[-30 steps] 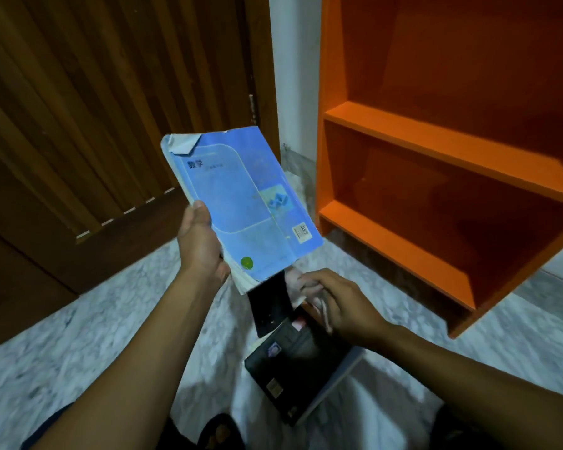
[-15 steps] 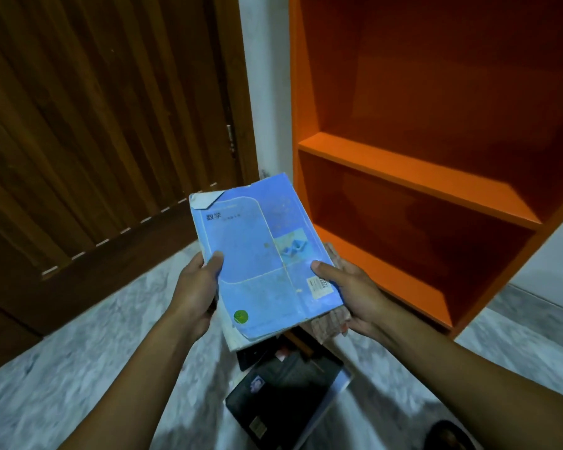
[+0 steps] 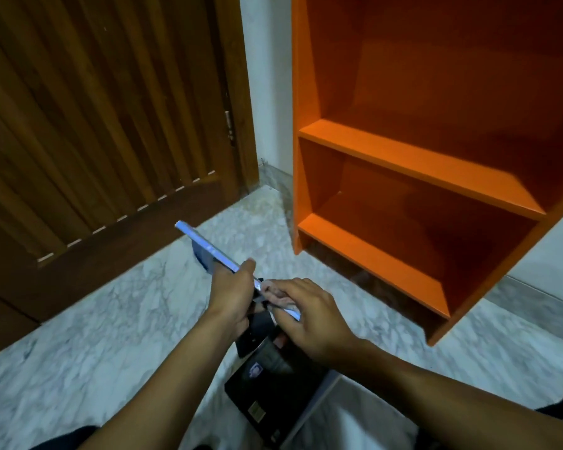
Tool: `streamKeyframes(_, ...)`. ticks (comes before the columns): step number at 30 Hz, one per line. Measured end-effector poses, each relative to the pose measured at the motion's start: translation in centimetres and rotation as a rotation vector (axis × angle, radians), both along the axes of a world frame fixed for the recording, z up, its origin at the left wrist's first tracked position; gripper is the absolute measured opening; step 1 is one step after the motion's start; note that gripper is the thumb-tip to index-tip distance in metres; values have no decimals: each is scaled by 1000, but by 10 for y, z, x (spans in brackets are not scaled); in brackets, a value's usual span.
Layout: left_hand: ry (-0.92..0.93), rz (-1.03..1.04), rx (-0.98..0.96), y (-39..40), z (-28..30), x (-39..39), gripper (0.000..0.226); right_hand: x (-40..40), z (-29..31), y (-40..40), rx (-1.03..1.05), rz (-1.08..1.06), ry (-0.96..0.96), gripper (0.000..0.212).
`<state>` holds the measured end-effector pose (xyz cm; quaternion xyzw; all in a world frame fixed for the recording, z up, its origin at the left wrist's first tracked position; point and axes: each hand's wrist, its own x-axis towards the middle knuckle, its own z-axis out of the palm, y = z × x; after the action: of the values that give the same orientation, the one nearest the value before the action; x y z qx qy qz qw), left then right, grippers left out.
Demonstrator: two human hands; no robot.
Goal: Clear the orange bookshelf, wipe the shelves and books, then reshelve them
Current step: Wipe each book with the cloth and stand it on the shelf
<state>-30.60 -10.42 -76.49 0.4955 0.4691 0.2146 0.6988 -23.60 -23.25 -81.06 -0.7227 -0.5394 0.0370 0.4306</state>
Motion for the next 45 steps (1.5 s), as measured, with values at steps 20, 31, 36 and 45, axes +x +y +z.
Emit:
streamKeyframes(20, -408, -465, 26, 15, 48, -40, 35, 85, 77, 18, 377, -182, 292, 39)
streamKeyframes(31, -358, -79, -19, 35, 22, -23, 32, 7, -9, 7, 14, 183, 717, 40)
streamKeyframes(36, -290, 96, 40, 50, 17, -29, 33, 14, -23, -5, -220, 231, 450, 22)
streamKeyframes(45, -190, -102, 95, 10, 15, -19, 31, 74, 62, 19, 328, -339, 972, 35)
